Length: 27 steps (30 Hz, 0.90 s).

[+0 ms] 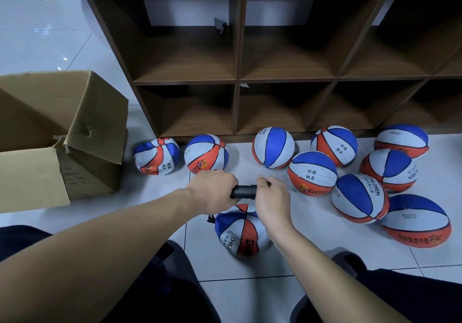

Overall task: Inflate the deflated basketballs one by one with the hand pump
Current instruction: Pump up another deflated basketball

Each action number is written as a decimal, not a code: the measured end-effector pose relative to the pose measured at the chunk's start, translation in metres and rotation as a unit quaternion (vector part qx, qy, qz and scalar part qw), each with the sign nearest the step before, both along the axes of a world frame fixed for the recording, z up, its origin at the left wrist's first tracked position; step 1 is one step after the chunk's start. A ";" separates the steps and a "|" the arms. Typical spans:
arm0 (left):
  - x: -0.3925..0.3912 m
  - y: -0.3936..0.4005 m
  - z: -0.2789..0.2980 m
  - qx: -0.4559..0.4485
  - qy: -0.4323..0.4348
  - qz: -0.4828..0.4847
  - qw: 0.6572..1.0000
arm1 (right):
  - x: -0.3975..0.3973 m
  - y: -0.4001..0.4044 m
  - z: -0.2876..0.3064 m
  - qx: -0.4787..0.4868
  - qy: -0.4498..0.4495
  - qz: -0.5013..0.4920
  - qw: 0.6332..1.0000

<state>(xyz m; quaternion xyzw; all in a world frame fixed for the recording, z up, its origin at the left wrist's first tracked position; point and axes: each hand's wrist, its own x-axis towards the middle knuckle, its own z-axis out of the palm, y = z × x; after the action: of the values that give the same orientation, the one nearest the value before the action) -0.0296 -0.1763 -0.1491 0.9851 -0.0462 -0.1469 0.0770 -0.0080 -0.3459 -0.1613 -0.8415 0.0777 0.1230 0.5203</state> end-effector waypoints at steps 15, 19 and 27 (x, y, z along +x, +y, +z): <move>-0.001 0.037 -0.010 -0.013 0.013 0.021 1.000 | 0.057 -0.064 -0.002 0.023 0.038 -0.051 0.998; 0.001 0.029 -0.008 -0.009 0.012 0.023 1.000 | 0.049 -0.053 0.000 0.011 0.006 -0.079 0.997; 0.002 0.012 -0.003 0.010 -0.006 0.012 1.000 | 0.015 -0.018 0.005 0.001 -0.002 -0.064 0.998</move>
<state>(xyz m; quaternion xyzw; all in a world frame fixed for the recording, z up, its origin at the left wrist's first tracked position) -0.0277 -0.1640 -0.1524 0.9871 -0.0333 -0.1406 0.0691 0.0067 -0.3644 -0.1564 -0.8344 0.1305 0.0882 0.5283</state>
